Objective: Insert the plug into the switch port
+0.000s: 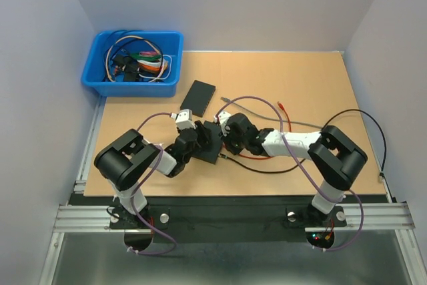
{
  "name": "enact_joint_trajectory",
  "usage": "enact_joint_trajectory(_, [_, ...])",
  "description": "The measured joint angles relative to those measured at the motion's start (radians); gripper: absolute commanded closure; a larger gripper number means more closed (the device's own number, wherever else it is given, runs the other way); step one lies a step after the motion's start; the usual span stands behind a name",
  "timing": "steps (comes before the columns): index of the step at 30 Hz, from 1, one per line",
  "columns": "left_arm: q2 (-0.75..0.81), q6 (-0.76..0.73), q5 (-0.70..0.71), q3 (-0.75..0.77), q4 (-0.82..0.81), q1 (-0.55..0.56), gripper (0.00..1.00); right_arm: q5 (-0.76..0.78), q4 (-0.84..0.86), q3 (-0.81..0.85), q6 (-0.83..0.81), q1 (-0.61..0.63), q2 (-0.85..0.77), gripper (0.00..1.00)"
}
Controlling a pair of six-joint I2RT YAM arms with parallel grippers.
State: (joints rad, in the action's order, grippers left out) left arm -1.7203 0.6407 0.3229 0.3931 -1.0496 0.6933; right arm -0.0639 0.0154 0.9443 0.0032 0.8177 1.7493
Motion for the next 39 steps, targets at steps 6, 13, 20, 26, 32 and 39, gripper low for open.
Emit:
enact_joint_trajectory(6, [0.027, 0.026, -0.073, 0.003, 0.051, 0.055, 0.42, 0.04, 0.007, -0.105, 0.021, 0.051, -0.094, 0.44])
enact_joint_trajectory(13, [0.054, 0.045, -0.158, 0.016, 0.11, 0.08, 0.42, 0.031, 0.01, -0.212, 0.061, 0.104, -0.214, 0.33])
enact_joint_trajectory(20, [0.083, 0.104, -0.252, 0.035, 0.195, 0.123, 0.42, 0.116, 0.109, -0.267, 0.148, 0.106, -0.377, 0.27])
enact_joint_trajectory(26, [0.101, 0.117, -0.308, 0.069, 0.283, 0.134, 0.42, 0.218, 0.15, -0.284, 0.201, 0.113, -0.481, 0.27])
enact_joint_trajectory(32, [0.129, 0.117, -0.324, 0.081, 0.355, 0.129, 0.42, 0.391, 0.002, -0.282, 0.319, 0.112, -0.524, 0.33])
enact_joint_trajectory(39, [0.171, 0.117, -0.349, 0.074, 0.421, 0.11, 0.42, 0.457, -0.264, -0.282, 0.494, 0.111, -0.522, 0.44])
